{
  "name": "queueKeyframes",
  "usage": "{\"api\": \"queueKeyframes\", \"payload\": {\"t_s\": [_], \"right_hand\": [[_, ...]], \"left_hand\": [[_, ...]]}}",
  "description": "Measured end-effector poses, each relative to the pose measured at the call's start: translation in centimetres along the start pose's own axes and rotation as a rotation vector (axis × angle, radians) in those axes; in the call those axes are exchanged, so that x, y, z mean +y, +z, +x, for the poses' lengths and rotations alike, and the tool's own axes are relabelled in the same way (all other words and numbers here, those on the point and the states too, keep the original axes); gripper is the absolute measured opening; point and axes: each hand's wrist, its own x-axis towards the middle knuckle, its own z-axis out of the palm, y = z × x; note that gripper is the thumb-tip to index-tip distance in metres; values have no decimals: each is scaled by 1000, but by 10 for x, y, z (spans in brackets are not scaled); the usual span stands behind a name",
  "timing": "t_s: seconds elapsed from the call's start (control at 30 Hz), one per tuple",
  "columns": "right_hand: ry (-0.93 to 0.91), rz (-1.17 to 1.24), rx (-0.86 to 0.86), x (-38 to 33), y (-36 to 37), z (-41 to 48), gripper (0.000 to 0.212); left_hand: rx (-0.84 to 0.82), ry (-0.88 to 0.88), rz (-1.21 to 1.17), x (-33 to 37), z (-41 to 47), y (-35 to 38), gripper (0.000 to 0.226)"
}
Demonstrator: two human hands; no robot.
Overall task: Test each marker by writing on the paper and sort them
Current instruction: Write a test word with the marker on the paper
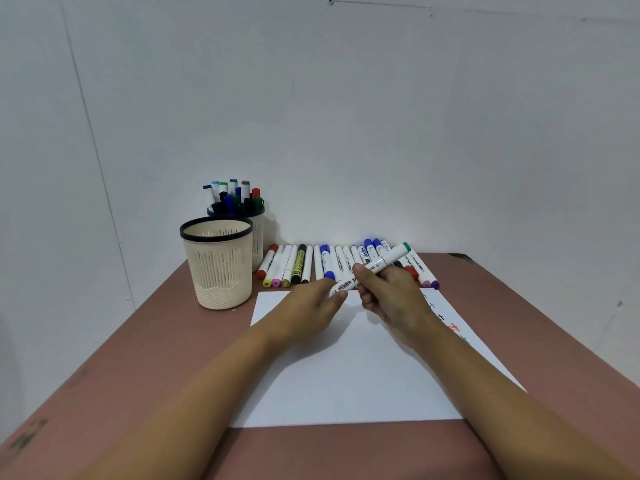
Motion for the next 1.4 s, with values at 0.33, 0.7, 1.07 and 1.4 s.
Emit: {"api": "queueKeyframes", "payload": {"t_s": [0.33,0.7,1.07,1.4], "right_hand": [[33,187,70,-11,-10,4,18],[97,313,376,-2,-66,31,10],[104,-51,335,16,-51,36,12],[30,-165,377,20,-43,30,13]], "left_hand": [[84,-94,-60,-13,3,-2,33],[-5,-32,214,-48,9,0,31],[-75,-51,262,-46,5,1,28],[-82,-65,277,-44,5,2,28]]}}
